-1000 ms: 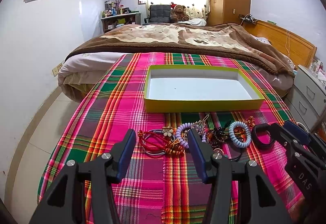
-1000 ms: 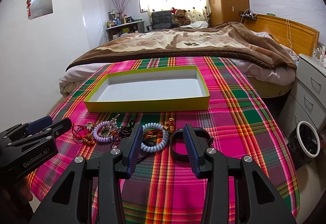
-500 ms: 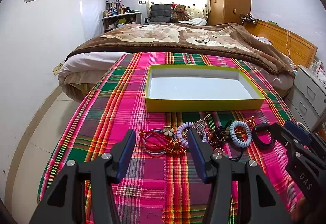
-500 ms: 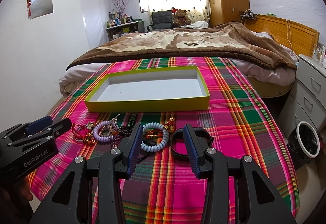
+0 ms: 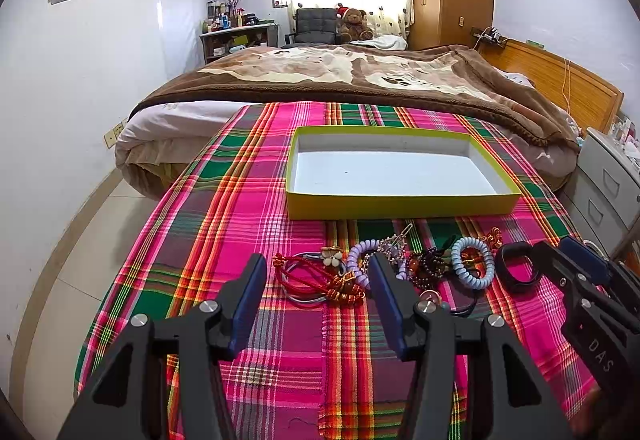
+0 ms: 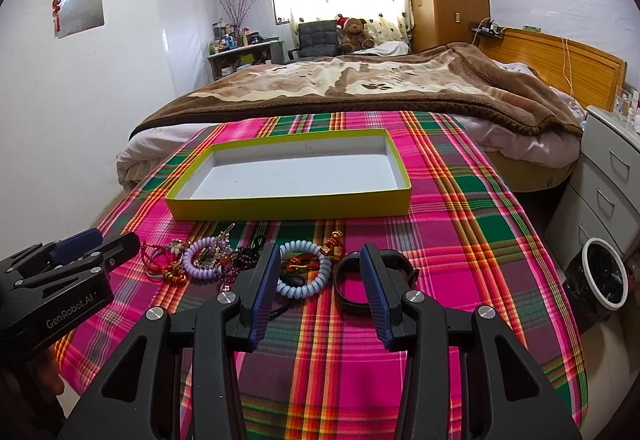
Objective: Organize jewelry
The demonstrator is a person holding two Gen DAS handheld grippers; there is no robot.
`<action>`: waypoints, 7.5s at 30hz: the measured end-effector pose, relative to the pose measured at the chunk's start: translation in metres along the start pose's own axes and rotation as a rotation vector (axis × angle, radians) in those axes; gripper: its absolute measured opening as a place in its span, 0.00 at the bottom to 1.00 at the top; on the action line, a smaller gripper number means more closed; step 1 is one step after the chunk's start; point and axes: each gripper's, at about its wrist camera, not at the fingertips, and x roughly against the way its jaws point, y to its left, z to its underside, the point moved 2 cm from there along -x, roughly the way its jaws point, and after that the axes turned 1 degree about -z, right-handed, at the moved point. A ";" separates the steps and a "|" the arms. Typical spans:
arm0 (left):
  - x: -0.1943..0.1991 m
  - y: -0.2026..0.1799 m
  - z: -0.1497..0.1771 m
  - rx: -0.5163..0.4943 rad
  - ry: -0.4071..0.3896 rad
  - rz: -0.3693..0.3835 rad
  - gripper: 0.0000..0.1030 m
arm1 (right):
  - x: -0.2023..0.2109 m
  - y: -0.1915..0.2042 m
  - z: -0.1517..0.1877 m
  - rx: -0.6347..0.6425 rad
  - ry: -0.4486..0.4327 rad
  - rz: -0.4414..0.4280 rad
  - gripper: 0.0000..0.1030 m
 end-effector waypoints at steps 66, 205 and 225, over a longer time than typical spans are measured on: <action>-0.053 0.061 0.004 0.077 0.185 0.215 0.59 | -0.051 -0.085 0.000 -0.071 0.191 0.049 0.14; -0.064 0.046 -0.054 0.091 0.102 0.306 0.48 | -0.086 -0.055 -0.065 -0.069 0.156 -0.097 0.35; -0.038 0.057 0.001 0.079 0.114 0.319 0.53 | -0.081 -0.030 -0.003 -0.084 0.269 -0.195 0.35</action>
